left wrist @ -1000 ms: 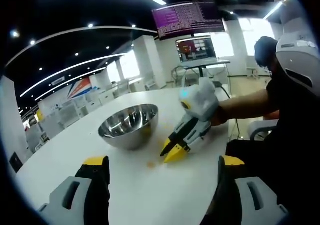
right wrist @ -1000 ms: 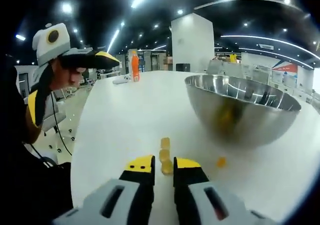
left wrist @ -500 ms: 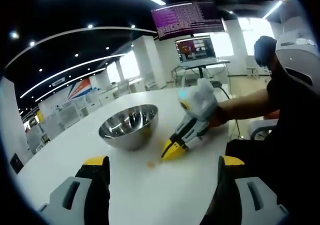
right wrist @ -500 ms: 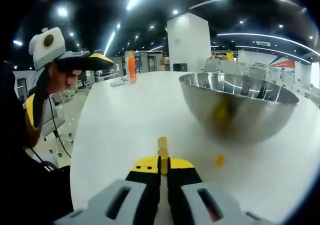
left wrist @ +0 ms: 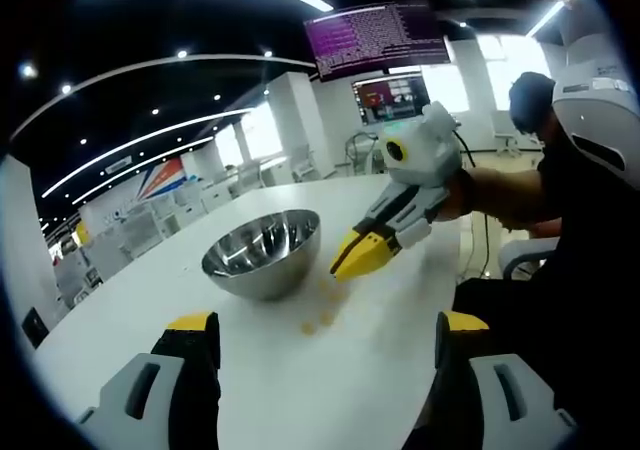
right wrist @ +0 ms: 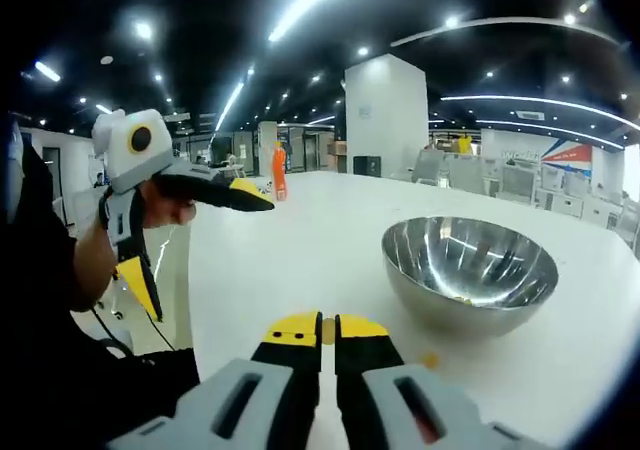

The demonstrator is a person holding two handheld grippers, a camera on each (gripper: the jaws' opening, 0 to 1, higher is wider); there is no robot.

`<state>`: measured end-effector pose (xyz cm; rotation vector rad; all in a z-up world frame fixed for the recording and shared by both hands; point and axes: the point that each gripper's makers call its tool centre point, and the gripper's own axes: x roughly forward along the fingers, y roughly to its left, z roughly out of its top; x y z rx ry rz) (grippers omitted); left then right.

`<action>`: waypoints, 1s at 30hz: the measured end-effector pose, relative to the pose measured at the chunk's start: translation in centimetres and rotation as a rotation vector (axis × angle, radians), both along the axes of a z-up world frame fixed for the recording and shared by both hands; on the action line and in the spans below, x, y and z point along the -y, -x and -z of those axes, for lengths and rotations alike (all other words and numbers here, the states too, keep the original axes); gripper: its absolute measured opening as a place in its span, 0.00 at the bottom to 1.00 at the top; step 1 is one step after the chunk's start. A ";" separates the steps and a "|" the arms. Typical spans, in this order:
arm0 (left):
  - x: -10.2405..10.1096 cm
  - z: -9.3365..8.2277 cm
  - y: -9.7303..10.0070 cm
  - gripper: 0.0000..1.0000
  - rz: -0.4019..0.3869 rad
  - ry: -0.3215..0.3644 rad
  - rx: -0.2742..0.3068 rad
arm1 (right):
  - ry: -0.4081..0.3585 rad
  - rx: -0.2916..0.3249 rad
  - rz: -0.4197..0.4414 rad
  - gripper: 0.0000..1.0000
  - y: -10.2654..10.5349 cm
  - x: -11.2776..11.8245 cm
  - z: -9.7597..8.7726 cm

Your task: Pick up the QQ candy scattered on the table and place it into the stainless steel bowl on the table

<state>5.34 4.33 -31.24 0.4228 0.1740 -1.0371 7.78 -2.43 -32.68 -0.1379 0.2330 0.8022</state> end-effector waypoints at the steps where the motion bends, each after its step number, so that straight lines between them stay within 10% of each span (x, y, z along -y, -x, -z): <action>1: 0.0 -0.1 0.0 0.89 -0.002 0.002 0.001 | 0.006 0.011 -0.004 0.04 0.0 0.0 -0.4; 8: -0.2 -0.2 0.1 0.89 -0.005 0.003 0.005 | 0.016 0.063 -0.031 0.04 1.1 -0.7 -2.5; 15: -0.2 -0.3 0.1 0.89 -0.008 0.003 0.009 | -0.113 0.162 -0.077 0.04 2.6 -1.2 -11.2; 21: -0.2 -0.5 0.1 0.89 -0.006 0.004 0.014 | -0.111 0.364 -0.056 0.04 3.0 -0.1 -19.3; 30: -0.3 -0.3 0.1 0.89 -0.006 0.003 0.011 | -0.094 0.506 -0.019 0.04 1.9 0.8 -25.4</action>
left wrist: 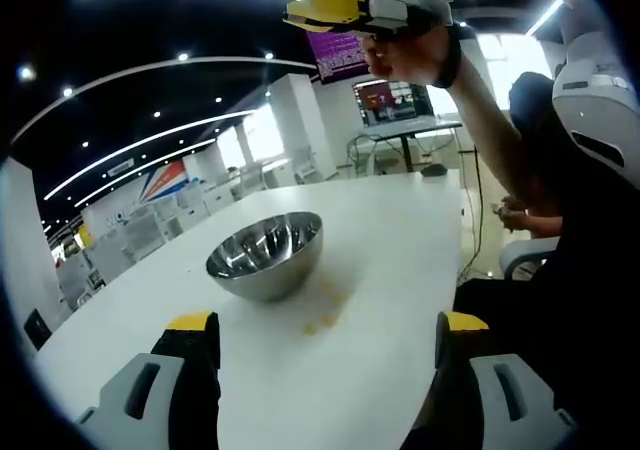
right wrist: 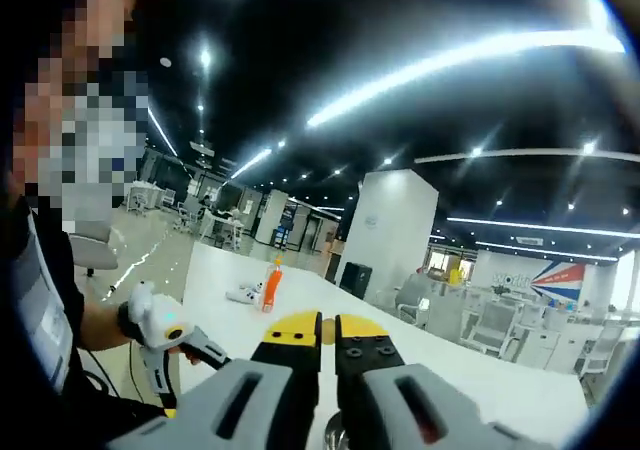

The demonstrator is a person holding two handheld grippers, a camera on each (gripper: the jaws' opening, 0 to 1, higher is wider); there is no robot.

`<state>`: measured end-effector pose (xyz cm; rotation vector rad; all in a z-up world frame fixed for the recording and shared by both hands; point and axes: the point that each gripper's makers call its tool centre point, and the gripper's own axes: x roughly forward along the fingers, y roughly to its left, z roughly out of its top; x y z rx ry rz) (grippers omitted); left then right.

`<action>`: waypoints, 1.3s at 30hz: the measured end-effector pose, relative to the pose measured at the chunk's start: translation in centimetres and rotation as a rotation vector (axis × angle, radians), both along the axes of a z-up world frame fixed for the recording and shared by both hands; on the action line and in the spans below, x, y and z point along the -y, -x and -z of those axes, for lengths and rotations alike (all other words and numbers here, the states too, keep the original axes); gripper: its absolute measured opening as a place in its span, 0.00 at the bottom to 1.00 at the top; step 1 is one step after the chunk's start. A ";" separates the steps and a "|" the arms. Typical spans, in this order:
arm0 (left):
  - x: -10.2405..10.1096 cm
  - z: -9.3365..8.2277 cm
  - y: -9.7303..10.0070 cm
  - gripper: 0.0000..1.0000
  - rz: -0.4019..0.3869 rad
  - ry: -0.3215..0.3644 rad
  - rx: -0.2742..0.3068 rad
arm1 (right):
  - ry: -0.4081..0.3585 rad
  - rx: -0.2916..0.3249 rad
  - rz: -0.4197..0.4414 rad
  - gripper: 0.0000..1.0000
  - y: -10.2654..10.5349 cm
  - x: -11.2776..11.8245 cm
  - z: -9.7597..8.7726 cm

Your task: Pick up the QQ candy scattered on the table and place it into the stainless steel bowl on the table

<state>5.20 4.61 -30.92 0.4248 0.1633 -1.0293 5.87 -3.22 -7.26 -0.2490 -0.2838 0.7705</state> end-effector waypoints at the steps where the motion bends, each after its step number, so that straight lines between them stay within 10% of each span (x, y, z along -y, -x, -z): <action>1: 0.0 0.0 0.0 0.89 -0.001 0.001 0.000 | 0.001 0.009 0.013 0.04 -0.5 0.2 -0.2; 7: 0.1 0.0 0.1 0.89 0.002 0.005 0.001 | 0.035 -0.026 0.174 0.04 -8.3 2.9 2.5; 17: -0.7 0.1 0.2 0.89 -0.009 0.008 0.002 | 0.081 -0.268 0.308 0.05 -17.8 6.7 15.5; 25: -0.8 0.2 0.1 0.89 -0.008 0.013 -0.002 | 0.112 -0.407 0.330 0.05 -19.1 7.0 21.7; 39: -0.4 0.2 0.2 0.89 -0.006 0.016 -0.002 | 0.126 -0.453 0.348 0.07 -19.0 7.9 24.3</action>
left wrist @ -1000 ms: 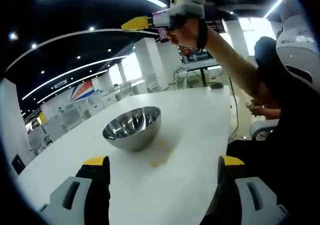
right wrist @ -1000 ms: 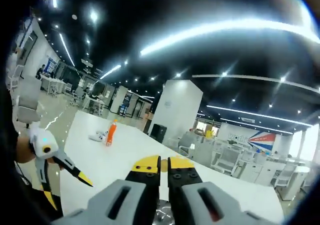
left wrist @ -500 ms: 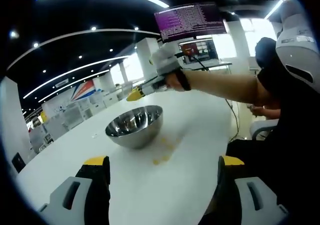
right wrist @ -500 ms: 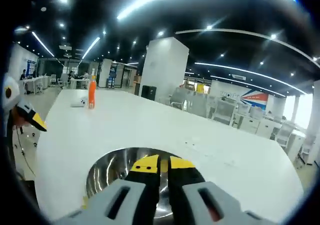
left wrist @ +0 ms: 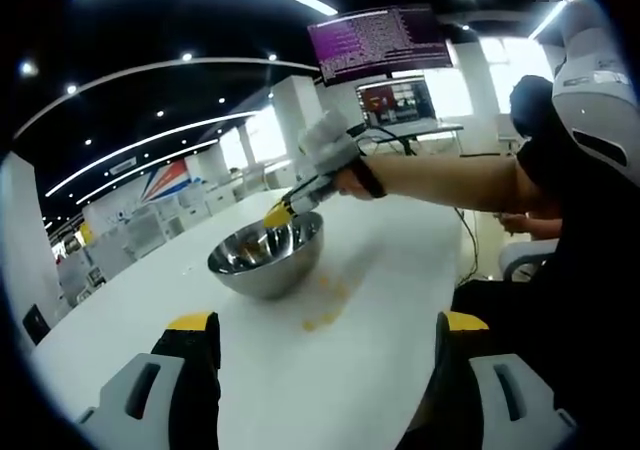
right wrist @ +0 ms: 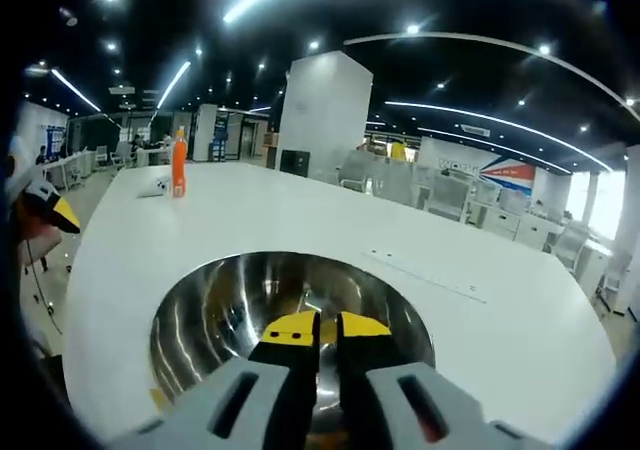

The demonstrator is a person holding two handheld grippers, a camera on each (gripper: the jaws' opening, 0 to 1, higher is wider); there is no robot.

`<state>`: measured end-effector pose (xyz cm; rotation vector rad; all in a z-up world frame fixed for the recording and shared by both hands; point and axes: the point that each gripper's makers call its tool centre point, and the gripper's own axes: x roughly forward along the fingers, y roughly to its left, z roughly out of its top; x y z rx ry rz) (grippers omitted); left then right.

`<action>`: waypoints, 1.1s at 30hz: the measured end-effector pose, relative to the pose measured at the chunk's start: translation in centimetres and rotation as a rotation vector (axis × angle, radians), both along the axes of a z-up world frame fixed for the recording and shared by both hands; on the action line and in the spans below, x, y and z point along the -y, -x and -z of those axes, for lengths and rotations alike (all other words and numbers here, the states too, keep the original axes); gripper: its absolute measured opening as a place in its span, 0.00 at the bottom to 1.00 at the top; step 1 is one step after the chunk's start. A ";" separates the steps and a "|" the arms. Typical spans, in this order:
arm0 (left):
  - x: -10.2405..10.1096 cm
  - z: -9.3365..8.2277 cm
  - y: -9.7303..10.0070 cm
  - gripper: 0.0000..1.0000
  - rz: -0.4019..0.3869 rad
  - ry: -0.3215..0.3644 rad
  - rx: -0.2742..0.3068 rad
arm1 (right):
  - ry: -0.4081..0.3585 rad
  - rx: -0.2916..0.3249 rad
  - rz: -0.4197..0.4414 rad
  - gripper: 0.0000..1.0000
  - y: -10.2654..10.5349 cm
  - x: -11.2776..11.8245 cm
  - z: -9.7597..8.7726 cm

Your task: Pick up the QQ candy scattered on the table and place it into the stainless steel bowl on the table

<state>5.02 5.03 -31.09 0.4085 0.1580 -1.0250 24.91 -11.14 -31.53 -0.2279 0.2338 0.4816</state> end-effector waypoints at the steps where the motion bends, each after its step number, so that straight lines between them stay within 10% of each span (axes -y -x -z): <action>1: 0.0 0.0 0.0 0.89 0.001 -0.002 0.001 | -0.003 -0.007 -0.007 0.07 0.1 -0.1 0.1; 7: 0.2 0.0 0.1 0.89 0.002 -0.005 0.001 | -0.026 0.001 -0.028 0.23 0.4 -0.3 0.3; 23: 0.5 0.0 0.3 0.90 0.005 -0.010 -0.001 | -0.064 0.018 -0.008 0.23 0.8 0.6 -0.3; 33: 0.6 -0.2 0.5 0.90 0.014 0.000 -0.007 | -0.078 0.107 -0.012 0.24 1.5 0.8 -4.7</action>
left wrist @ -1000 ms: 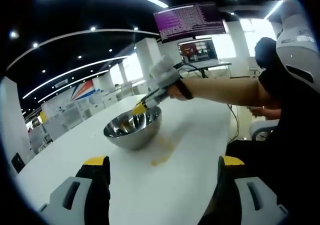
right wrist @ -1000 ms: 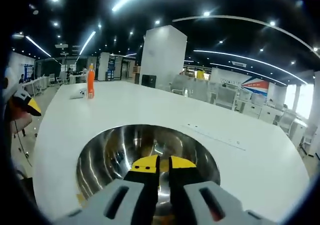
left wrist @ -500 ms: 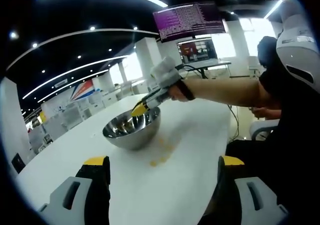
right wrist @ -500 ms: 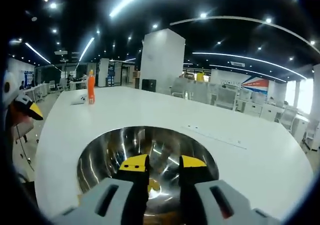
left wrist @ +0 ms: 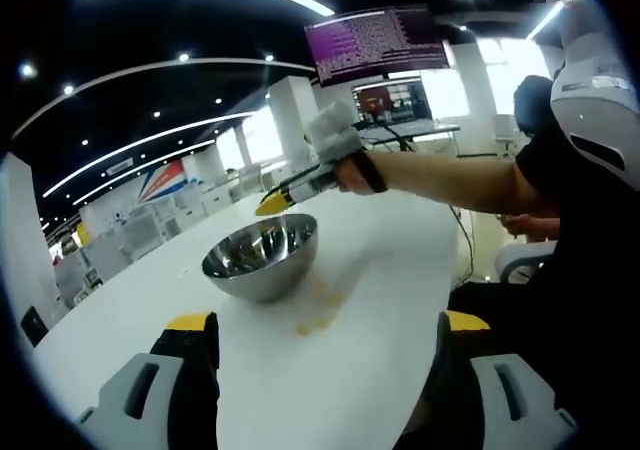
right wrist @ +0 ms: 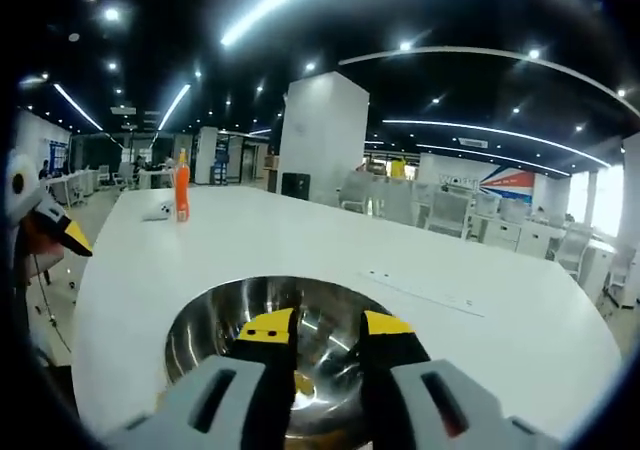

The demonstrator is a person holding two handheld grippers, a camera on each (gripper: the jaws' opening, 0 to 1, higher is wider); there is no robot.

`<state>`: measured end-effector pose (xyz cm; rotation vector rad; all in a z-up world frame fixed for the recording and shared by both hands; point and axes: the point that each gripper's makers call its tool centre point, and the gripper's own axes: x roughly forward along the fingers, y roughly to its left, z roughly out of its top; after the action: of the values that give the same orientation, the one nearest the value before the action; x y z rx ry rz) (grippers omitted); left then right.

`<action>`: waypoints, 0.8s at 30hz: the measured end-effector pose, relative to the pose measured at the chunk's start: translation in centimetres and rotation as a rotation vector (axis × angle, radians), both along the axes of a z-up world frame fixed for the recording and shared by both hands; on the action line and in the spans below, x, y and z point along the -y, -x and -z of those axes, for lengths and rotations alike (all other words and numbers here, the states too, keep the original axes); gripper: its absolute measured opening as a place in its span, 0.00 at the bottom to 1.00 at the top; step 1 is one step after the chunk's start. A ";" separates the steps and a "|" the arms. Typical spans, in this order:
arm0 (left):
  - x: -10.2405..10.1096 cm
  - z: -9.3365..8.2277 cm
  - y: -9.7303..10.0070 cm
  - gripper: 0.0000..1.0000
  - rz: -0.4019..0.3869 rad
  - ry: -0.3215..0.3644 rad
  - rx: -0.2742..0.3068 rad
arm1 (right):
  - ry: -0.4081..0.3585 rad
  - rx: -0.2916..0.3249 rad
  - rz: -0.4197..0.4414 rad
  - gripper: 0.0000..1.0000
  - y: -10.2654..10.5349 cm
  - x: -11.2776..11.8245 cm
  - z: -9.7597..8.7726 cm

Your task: Pick up the QQ candy scattered on the table and place it into the stainless steel bowl on the table

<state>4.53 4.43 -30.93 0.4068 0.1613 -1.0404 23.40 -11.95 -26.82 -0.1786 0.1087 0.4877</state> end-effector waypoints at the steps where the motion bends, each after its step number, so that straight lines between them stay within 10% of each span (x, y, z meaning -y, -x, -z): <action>1: 0.0 0.0 0.0 0.90 0.000 -0.001 0.001 | -0.003 0.023 -0.004 0.24 0.3 -0.1 -0.9; 12: 0.3 -0.1 0.0 0.90 0.007 -0.001 0.003 | -0.024 0.302 -0.109 0.26 8.2 -3.3 -14.4; 18: 0.2 0.1 -0.1 0.90 0.003 -0.004 0.001 | 0.056 0.353 -0.173 0.28 12.9 -5.6 -15.9; 24: 0.2 0.0 -0.2 0.90 0.003 -0.006 0.003 | 0.004 0.300 -0.309 0.28 17.2 -8.7 -13.6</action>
<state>4.69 4.18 -30.97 0.4144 0.1619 -1.0425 6.23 -3.22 -13.21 -0.2727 -0.2149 0.7625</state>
